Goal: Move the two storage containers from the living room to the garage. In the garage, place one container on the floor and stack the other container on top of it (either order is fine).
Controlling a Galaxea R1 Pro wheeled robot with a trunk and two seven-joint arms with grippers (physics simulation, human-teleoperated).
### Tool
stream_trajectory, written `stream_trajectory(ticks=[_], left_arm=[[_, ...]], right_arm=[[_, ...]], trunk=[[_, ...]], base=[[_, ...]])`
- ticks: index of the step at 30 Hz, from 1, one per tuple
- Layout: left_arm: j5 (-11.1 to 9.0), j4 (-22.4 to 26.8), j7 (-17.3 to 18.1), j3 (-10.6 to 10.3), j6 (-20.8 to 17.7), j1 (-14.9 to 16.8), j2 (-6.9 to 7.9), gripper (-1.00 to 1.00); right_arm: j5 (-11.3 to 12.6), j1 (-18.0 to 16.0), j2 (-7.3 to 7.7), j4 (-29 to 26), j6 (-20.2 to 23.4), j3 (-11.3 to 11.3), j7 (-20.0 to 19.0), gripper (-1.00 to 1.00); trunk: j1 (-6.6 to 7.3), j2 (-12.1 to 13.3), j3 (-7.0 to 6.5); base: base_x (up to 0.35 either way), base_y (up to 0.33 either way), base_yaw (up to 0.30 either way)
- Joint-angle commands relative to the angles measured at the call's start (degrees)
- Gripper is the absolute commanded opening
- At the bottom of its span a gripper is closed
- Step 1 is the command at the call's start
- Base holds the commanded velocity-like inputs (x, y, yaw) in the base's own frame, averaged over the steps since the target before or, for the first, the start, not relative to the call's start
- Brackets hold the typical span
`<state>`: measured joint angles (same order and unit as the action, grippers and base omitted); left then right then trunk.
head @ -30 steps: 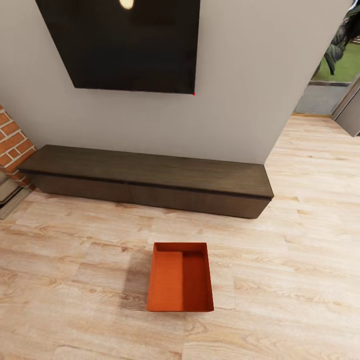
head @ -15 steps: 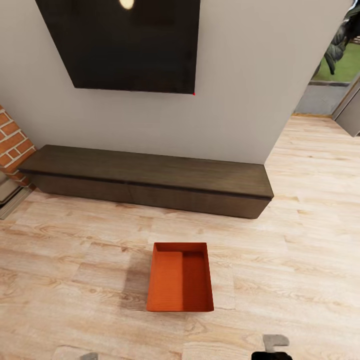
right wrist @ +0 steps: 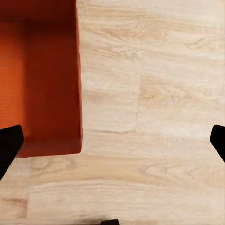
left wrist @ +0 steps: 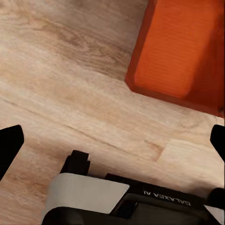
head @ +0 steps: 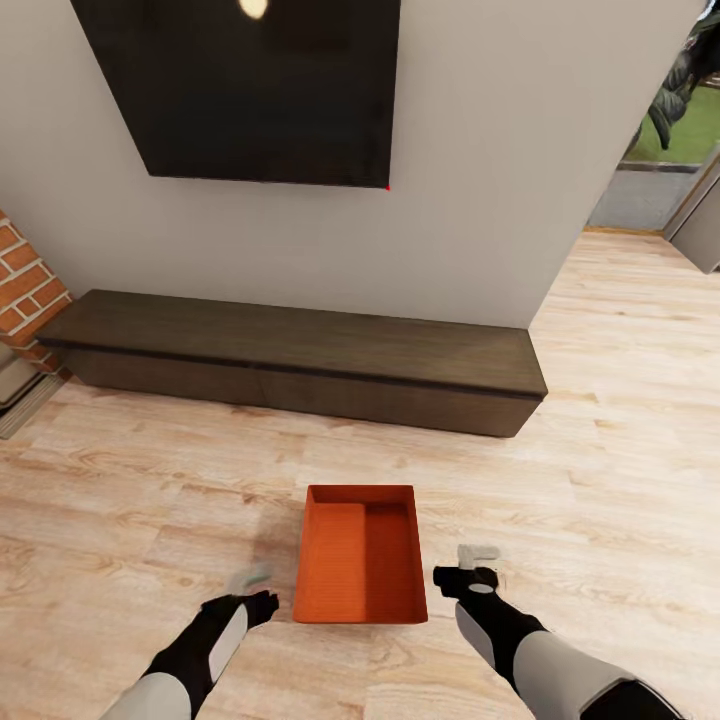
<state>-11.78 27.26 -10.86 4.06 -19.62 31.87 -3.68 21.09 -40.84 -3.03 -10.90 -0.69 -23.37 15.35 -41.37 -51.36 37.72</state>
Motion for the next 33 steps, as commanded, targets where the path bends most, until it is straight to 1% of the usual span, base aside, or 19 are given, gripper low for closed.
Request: stream_trajectory(ticks=[1, 2, 3, 4, 6, 9, 10, 11, 16, 28, 33], left_arm=[[0.3, 0.2, -0.3, 0.2, -0.2, 0.3, -0.56, 1.0], [3.7, 0.8, -0.3, 0.2, 0.5, 0.9, -1.74, 1.0], [5.0, 1.3, -0.2, 0.2, 1.1, 1.0, -2.04, 1.0], [5.5, 1.6, -0.2, 0.2, 1.6, 1.1, -2.14, 1.0], [6.9, 2.3, -0.2, 0.2, 4.4, 1.2, -2.49, 1.0], [7.6, 2.8, 0.1, 0.1, 5.9, 1.2, -2.61, 1.0], [8.0, 2.8, 0.4, -0.4, 6.2, 1.3, -2.62, 1.0], [8.3, 2.8, 0.3, -1.4, 6.5, 1.3, -2.77, 1.0], [8.3, 2.8, 0.0, -2.5, 6.6, 1.3, -3.33, 1.0], [8.1, 2.8, -0.3, -2.7, 6.7, 1.2, -3.76, 1.0], [8.4, 3.1, -0.3, -2.8, 6.6, 1.3, -3.7, 1.0]], right_arm=[[0.5, -0.1, -0.48, 0.0, -0.4, -0.5, 0.2, 1.0], [0.5, -0.1, -1.52, 0.0, -1.6, -0.5, -0.3, 1.0], [0.4, -0.2, -1.81, 0.0, -2.2, -0.6, -0.6, 1.0], [0.4, -0.2, -2.0, 0.0, -2.6, -0.6, -0.9, 1.0], [0.3, -0.2, -2.19, 0.0, -3.3, -0.8, -1.6, 1.0], [0.3, -0.2, -2.29, 0.0, -4.0, -0.7, -2.6, 1.0], [0.4, -0.2, -2.47, 0.1, -4.3, -0.6, -3.0, 1.0], [0.4, -0.2, -3.26, 0.5, -4.5, -0.6, -3.3, 1.0], [0.4, -0.2, -3.74, 0.9, -4.6, -0.6, -3.4, 1.0], [0.6, -0.1, -3.81, 1.2, -4.6, -0.6, -3.5, 1.0], [0.5, -0.1, -3.85, 1.2, -4.5, -0.6, -3.5, 1.0]], trunk=[[-0.01, 0.0, 0.05], [-0.01, 0.0, 0.05], [-0.01, 0.0, 0.05], [-0.01, 0.0, 0.05], [-0.01, 0.0, 0.05], [-0.01, 0.0, 0.05], [-0.01, 0.0, 0.05], [-0.01, 0.0, 0.05], [-0.01, 0.0, 0.05], [-0.01, 0.0, 0.05], [-1.1, -2.0, 0.95]], base=[[0.0, 0.0, 0.0], [0.0, 0.0, 0.0], [0.0, 0.0, 0.0], [0.0, 0.0, 0.0], [0.0, 0.0, 0.0], [0.0, 0.0, 0.0], [0.0, 0.0, 0.0], [0.0, 0.0, 0.0], [0.0, 0.0, 0.0], [0.0, 0.0, 0.0], [0.0, 0.0, 0.0]])
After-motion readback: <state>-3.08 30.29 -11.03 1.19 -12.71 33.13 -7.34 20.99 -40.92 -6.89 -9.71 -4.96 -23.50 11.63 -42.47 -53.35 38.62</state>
